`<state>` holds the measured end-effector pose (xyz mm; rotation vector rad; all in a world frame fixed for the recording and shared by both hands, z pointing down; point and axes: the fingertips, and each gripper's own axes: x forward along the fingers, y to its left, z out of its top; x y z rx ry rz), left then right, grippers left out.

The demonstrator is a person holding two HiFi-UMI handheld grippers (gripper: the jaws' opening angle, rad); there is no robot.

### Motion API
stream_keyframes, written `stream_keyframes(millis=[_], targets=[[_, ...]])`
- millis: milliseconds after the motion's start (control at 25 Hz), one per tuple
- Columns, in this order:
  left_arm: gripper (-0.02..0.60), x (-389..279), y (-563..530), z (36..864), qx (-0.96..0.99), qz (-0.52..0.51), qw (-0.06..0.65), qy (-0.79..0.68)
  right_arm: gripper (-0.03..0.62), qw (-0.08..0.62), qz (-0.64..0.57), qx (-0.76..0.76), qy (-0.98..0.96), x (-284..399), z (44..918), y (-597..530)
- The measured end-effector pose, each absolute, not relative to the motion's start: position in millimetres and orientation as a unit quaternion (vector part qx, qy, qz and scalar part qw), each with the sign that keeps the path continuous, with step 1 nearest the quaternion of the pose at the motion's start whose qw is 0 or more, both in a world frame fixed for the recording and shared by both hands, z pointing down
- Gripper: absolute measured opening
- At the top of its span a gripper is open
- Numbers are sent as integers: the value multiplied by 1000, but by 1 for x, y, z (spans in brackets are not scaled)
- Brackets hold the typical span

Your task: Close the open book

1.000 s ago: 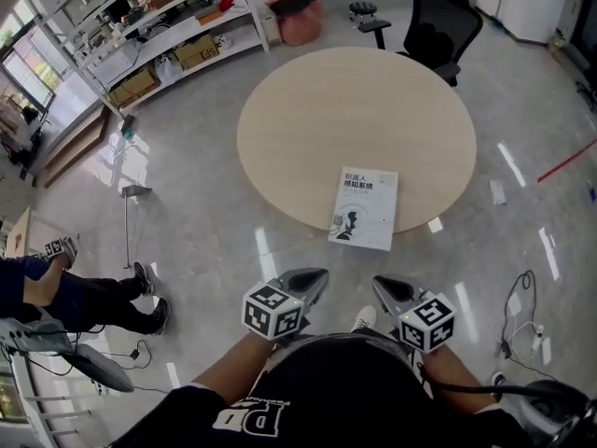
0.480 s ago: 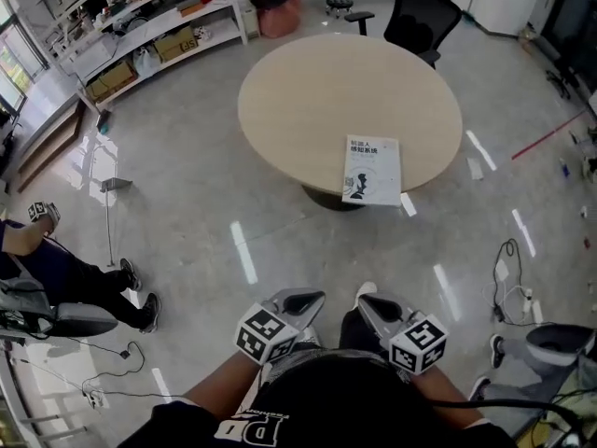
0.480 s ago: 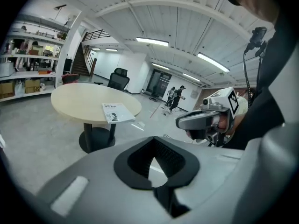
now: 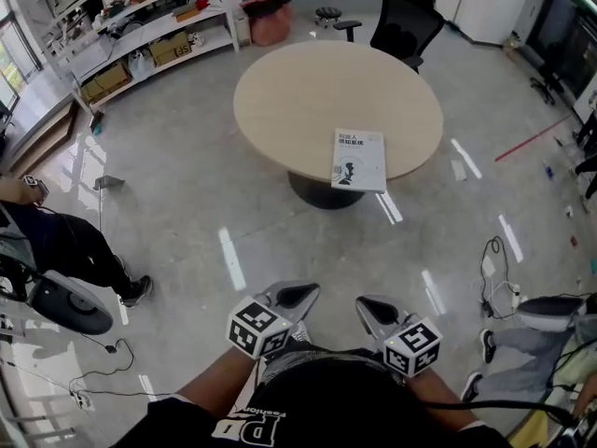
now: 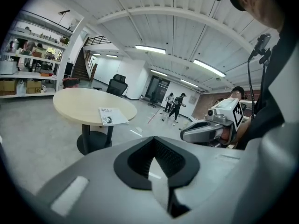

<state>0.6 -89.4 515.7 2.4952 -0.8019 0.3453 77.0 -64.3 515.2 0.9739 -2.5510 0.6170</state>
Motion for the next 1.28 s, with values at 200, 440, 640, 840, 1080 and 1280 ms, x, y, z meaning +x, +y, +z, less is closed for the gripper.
stream_keyframes(millis=[200,440,640,840,1080,1280], targets=[[8,25,-41,515,908,129,249,-310,8,160,207,347,-901,113,506,-17],[8,90,38,512,906,125,246,-321,8,145,225,362,-893,182,516,69],[8,117,106,520,905,173,218,-322,8,135,250,373,-883,222,531,124],[8,117,136,517,902,187,215,-324,8,127,247,374,-885,229,527,150],[8,106,133,509,907,155,233,-314,8,119,227,391,-884,214,518,158],[8,73,141,508,908,163,234,-306,6,105,234,409,-876,180,515,163]])
